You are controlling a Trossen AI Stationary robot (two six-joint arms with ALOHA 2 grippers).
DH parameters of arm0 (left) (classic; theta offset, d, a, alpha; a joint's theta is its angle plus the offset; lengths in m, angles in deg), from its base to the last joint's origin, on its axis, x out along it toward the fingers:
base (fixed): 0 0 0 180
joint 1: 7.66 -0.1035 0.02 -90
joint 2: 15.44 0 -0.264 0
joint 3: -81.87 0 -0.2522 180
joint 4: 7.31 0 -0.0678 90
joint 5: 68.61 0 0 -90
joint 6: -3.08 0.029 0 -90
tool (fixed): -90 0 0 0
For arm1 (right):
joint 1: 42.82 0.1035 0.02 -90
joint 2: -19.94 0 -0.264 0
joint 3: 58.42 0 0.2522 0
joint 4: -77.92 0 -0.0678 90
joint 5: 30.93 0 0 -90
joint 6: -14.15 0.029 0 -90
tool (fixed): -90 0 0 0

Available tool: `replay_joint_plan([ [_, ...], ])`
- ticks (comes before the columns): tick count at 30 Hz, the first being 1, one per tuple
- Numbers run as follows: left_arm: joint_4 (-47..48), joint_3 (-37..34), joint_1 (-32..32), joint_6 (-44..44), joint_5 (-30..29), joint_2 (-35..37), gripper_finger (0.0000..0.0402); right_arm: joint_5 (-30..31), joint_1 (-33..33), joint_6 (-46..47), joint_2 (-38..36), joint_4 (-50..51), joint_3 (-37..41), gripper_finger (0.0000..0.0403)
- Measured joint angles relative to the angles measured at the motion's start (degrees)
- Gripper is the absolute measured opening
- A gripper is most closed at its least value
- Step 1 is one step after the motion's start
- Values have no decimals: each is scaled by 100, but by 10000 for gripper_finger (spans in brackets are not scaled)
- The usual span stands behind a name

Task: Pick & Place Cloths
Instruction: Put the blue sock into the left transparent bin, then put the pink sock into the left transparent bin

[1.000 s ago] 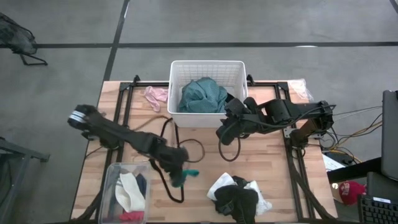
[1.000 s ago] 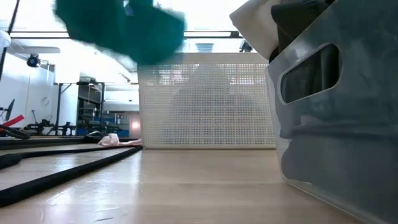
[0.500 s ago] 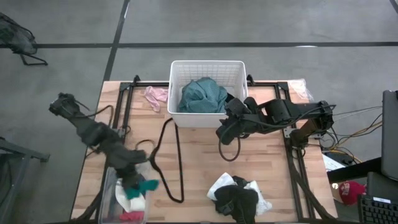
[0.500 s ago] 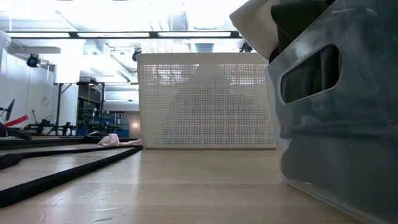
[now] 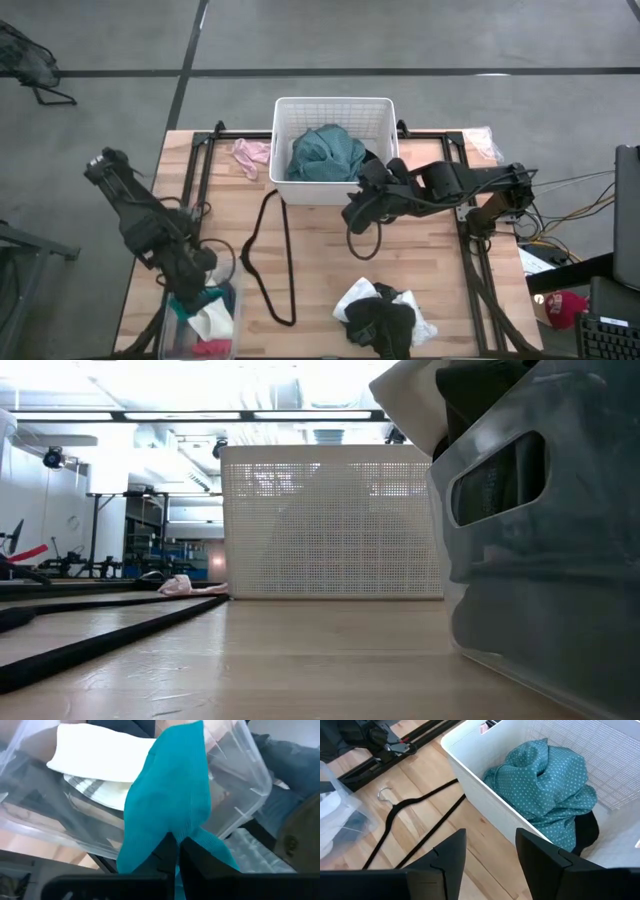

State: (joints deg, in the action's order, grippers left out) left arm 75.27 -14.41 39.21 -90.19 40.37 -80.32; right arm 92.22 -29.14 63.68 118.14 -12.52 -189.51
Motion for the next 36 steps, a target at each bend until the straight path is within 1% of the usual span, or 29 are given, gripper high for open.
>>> replay_joint_plan([
  [5, 22, -27, 1, 125, 52, -270, 14, 0, 0, 0, 0, -100, 7, 149],
  [8, 23, -119, 1, 214, 36, -389, 28, 0, 0, 0, 0, -195, 7, 140],
  [11, -4, -226, 1, 202, 6, -444, 62, -2, 0, 1, 0, -271, 10, 132],
  [20, -41, -254, -7, 171, 2, -430, 188, -20, 4, -6, 0, -288, 10, 116],
  [23, -72, -114, -10, 189, -100, -425, 213, -58, 4, -44, 0, -285, 12, 111],
  [26, -113, 187, -12, 184, -225, -406, 223, -185, 4, -51, -9, -273, 9, 104],
  [28, -128, 450, -35, 179, -471, -368, 223, -352, 4, -103, -11, -274, -23, 99],
  [31, -124, 785, -157, 155, -1179, -302, 223, -622, 5, -271, -25, -273, -48, 89],
  [34, -125, 1002, -364, 140, -2140, -254, 222, -1067, 4, -646, -31, -271, -106, 77],
  [36, -115, 1091, -543, 101, -2916, -226, 222, -1323, 5, -958, -34, -268, -150, 67],
])
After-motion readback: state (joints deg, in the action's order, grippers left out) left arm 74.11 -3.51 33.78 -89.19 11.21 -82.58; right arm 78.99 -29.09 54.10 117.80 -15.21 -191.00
